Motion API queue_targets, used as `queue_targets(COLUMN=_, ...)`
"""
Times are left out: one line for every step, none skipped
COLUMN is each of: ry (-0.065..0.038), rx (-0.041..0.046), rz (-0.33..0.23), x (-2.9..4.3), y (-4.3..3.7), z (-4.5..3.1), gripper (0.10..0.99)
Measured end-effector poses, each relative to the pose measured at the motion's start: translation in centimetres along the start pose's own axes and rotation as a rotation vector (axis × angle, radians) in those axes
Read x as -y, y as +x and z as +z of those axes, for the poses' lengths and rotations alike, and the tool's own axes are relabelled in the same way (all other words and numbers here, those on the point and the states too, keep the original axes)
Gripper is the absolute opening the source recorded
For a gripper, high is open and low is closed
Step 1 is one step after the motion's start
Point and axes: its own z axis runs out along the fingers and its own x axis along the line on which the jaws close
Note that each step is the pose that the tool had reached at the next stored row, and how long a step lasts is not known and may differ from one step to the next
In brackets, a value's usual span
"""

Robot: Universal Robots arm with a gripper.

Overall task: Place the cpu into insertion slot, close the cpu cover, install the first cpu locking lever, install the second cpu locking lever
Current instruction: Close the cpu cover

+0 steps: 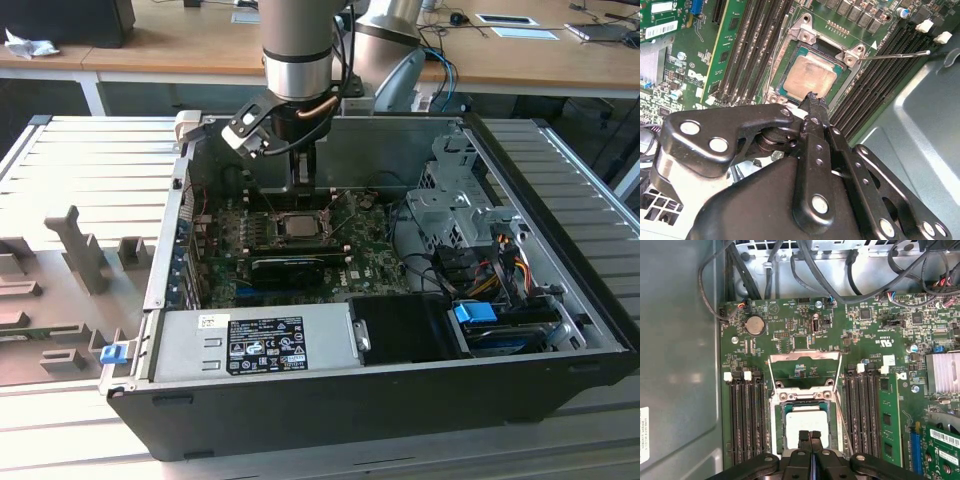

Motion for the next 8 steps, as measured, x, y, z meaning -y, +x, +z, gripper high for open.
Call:
queue_targets(ry=0.0, rx=0.0007, rz=0.0, x=-0.01, y=0.02, z=-0.05, gripper=0.106)
queue_targets(ry=0.0, rx=0.001, rz=0.0, x=-0.01, y=0.02, z=-0.07, gripper=0.106)
queue_targets(ry=0.0, rx=0.0012, rz=0.0, x=-0.01, y=0.03, z=-0.09, gripper=0.106)
queue_targets(ry=0.0, rx=0.0016, rz=0.0, x=-0.01, y=0.04, z=-0.12, gripper=0.106)
queue_targets(ry=0.0, rx=0.0019, rz=0.0, x=-0.01, y=0.04, z=-0.15, gripper=0.106)
queue_targets(ry=0.0, rx=0.0021, rz=0.0, x=-0.01, y=0.04, z=-0.19, gripper=0.106)
queue_targets(ry=0.0, rx=0.0023, rz=0.0, x=-0.02, y=0.05, z=-0.22, gripper=0.106)
queue_targets(ry=0.0, rx=0.0026, rz=0.0, x=-0.02, y=0.05, z=-0.26, gripper=0.106)
